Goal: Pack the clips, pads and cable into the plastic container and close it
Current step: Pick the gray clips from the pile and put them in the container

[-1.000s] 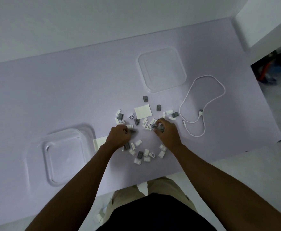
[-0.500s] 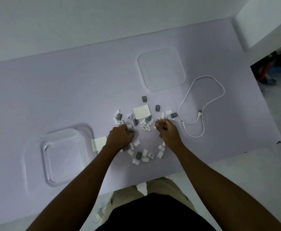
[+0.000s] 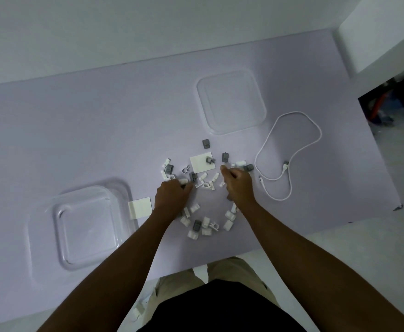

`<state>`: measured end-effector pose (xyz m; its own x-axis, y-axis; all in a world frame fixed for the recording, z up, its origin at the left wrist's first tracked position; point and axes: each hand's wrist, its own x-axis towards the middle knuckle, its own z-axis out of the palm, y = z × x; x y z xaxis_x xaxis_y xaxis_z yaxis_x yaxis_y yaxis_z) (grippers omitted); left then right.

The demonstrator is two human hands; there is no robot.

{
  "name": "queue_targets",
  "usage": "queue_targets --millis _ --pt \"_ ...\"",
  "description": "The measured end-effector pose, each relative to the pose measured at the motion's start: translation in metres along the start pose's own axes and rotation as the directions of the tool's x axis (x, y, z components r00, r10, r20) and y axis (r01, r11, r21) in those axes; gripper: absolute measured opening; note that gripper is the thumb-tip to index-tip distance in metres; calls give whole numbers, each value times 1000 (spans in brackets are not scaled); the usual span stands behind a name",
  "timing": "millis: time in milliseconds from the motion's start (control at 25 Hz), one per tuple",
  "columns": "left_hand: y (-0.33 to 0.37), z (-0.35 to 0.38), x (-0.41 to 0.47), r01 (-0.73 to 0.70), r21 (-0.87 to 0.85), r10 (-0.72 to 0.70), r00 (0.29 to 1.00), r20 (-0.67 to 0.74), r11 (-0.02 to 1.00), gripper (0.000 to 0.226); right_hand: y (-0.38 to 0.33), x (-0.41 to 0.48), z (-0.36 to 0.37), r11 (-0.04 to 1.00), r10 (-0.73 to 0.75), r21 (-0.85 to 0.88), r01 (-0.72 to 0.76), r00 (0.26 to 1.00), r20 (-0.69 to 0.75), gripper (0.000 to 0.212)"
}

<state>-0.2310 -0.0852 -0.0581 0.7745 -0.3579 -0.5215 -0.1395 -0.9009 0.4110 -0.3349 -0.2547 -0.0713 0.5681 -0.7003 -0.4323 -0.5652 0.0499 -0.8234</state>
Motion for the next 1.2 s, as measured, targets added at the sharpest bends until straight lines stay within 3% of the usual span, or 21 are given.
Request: queue_targets --millis 80,160,200,240,320,400,480,560,640,680,800,920,1000,1040,1120,1200 --pt "2 -4 5 51 -37 -49 997 66 998 44 -4 14 8 956 -197 -218 197 980 25 31" --pt "0 -11 7 167 -279 -99 965 242 946 40 -15 26 16 909 -249 -314 272 962 114 21" --pt "-1 -15 5 284 -485 -98 922 374 827 36 -20 31 19 891 -227 -366 269 962 155 23" --pt "-2 -21 2 418 -649 -64 866 496 635 32 -22 38 23 865 -196 -430 259 963 186 27" --pt "-9 -31 4 531 -774 76 806 587 343 31 -18 49 30 795 -154 -552 252 964 218 28" --pt "-16 -38 10 527 -804 193 789 583 275 35 -17 54 34 794 -158 -547 267 958 238 22" --pt "-16 -46 15 497 -818 276 775 568 289 37 -23 52 35 895 -151 -384 227 964 220 15" --pt "-13 -53 17 474 -827 349 753 558 302 38 -31 46 34 1000 24 -23 -20 980 196 19" --pt "-11 -61 16 471 -832 392 734 554 294 37 -39 35 30 899 228 301 -317 928 296 22" --pt "-10 -65 15 464 -834 403 731 551 299 36 -40 29 27 827 262 393 -401 895 362 23" --pt "-11 -74 11 457 -830 396 732 555 318 28 -38 17 21 731 264 501 -464 868 420 33" --pt "-17 -70 14 520 -795 219 776 592 312 21 -35 12 28 813 317 399 -423 898 307 44" --pt "-23 -65 19 517 -763 16 824 566 388 24 -30 11 37 940 206 224 -255 953 221 43" --pt "-26 -62 21 487 -723 -69 849 525 490 21 -27 11 42 990 93 89 -110 979 183 41" --pt "-31 -57 25 365 -561 -161 911 380 743 22 -23 9 51 964 -118 -215 156 977 179 32" --pt "-33 -53 29 180 -311 -135 977 162 933 28 -25 6 59 894 -152 -380 236 959 238 22"
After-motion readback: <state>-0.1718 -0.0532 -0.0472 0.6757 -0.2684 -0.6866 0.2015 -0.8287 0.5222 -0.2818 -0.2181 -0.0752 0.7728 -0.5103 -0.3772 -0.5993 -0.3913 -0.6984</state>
